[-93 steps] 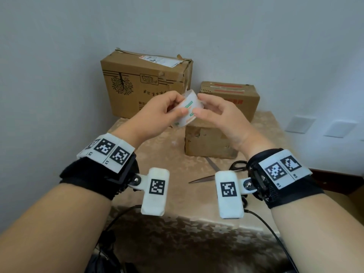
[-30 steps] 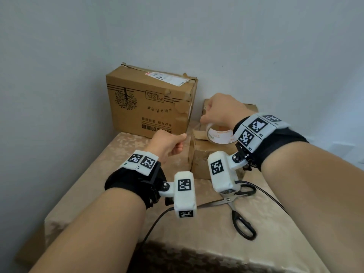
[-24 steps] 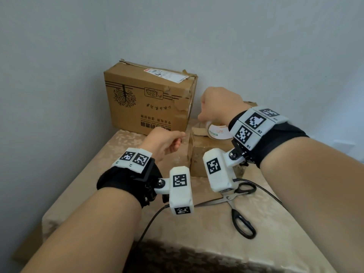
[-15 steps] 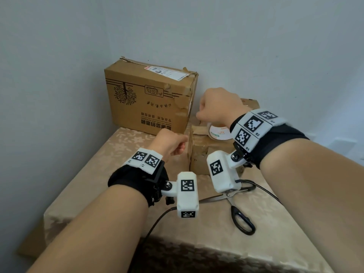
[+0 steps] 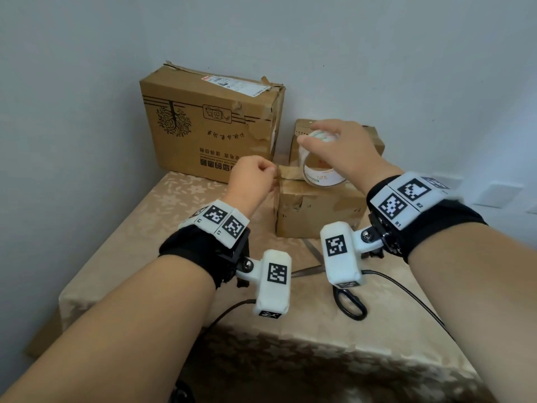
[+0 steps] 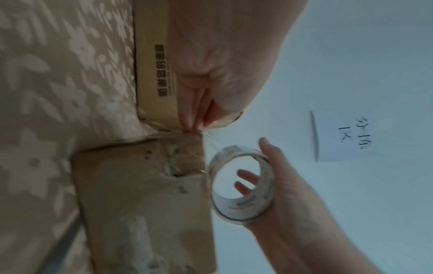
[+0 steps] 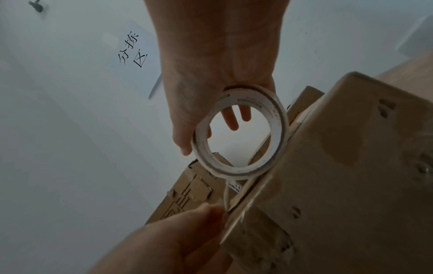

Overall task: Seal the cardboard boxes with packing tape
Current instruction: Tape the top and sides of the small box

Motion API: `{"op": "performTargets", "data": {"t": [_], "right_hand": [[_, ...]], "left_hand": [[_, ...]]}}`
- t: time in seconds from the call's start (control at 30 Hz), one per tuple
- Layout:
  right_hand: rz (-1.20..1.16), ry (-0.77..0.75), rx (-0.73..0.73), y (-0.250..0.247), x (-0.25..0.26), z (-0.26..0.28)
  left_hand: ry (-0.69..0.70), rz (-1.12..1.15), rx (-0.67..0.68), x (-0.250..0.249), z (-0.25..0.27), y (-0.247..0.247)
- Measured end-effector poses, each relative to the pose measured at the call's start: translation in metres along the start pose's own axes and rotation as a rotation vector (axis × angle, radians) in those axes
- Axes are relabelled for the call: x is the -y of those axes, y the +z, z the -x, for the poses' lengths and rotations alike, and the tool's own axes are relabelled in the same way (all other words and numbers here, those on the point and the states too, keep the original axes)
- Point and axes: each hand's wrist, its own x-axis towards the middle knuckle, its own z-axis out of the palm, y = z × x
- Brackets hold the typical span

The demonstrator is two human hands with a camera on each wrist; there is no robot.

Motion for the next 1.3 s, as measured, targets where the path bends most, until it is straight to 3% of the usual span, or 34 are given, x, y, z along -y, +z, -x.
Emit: {"op": "performTargets", "data": {"t": [0.37,0.53,0.67,0.73,0.8,0.97,1.03,1.2,1.3], "right_hand": [[-0.018,-0.003,0.007,0.002,-0.007,0.0],[0.052,0.112,0.023,-0.003,-0.006,-0.006],[0.205,0.127,0.056,-0.002,0.0,-0.012],[0.308,0.116,0.052,0.0,0.006,-0.013],[0.471,0.087,0.043,-0.002,0.011,-0.013],[0.849,0.073,0.073,-0.019,0.002,-0.011],[0.763,0.092,0.055,-0.021,-0.007,-0.011],[-0.063,0.215,-0.081,-0.029,-0.033,0.005],[-0.212,0.232,-0.129,-0.026,-0.046,0.018]], "left_hand": [[-0.127,-0.133,0.387,-0.002,0.002,0.008],[0.158,-0.223,0.412,-0.003,0.007,0.015],[0.265,-0.411,0.493,0.01,-0.007,0.015],[0.33,-0.621,0.491,0.011,-0.012,0.013],[0.328,-0.769,0.475,0.009,-0.011,0.01],[0.313,-0.849,0.491,0.0,-0.004,0.008],[0.321,-0.891,0.486,-0.001,-0.004,0.009],[0.478,-1.041,0.367,-0.006,0.001,0.011],[0.556,-1.054,0.321,-0.013,0.009,0.017]]}}
